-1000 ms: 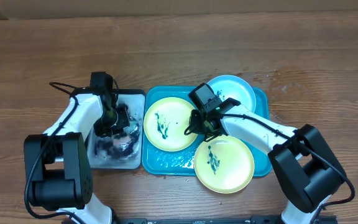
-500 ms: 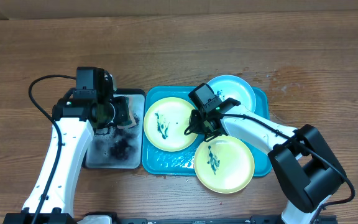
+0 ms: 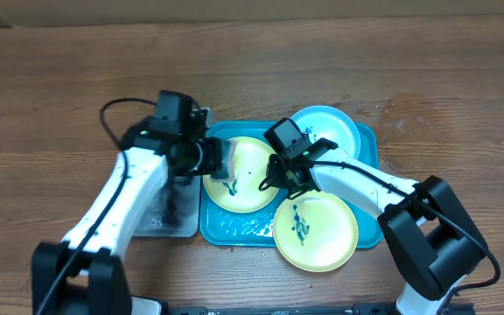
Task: Clean dirty plates on tray and stack at the side
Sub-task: 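Scrub the yellow plate with the sponge held in the left gripper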
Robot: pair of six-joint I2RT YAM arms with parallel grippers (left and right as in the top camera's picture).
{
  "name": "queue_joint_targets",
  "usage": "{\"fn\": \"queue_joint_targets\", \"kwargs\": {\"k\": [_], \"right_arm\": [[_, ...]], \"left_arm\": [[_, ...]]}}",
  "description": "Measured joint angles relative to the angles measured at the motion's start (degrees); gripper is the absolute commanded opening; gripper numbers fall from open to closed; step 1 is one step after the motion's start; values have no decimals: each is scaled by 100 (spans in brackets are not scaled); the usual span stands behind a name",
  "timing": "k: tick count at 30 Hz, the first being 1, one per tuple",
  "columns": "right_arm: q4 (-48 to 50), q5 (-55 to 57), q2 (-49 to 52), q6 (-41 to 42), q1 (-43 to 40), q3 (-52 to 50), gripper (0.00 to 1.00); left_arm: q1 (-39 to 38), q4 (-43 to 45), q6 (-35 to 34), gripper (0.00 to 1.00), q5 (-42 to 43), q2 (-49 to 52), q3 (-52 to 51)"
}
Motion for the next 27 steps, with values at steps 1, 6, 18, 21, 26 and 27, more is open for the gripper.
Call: {"fn": "queue_joint_targets", "kwargs": {"k": [1,6,18,21,26,27], "right_arm": [[-4,7,-4,2,2,0,4],[-7,24,-7,-2,0,0,4],[-9,66,-7,-2,2,0,4],[-7,68,-7,-2,0,0,4],[-7,68,-7,-2,0,0,4],[-11,66,-7,0,0,0,4]], "left_arm": [[-39,37,-13,5,-9,107,0],[-116,118,-181,4,-511,614,0],[-354,232,-455,4,-844,1325,105],[-588,339,-448,4,-702,1344,109],[-1108,457,-455,4,-275,1388,109],[-1169,450,-463,4,-216,1397,109]]}}
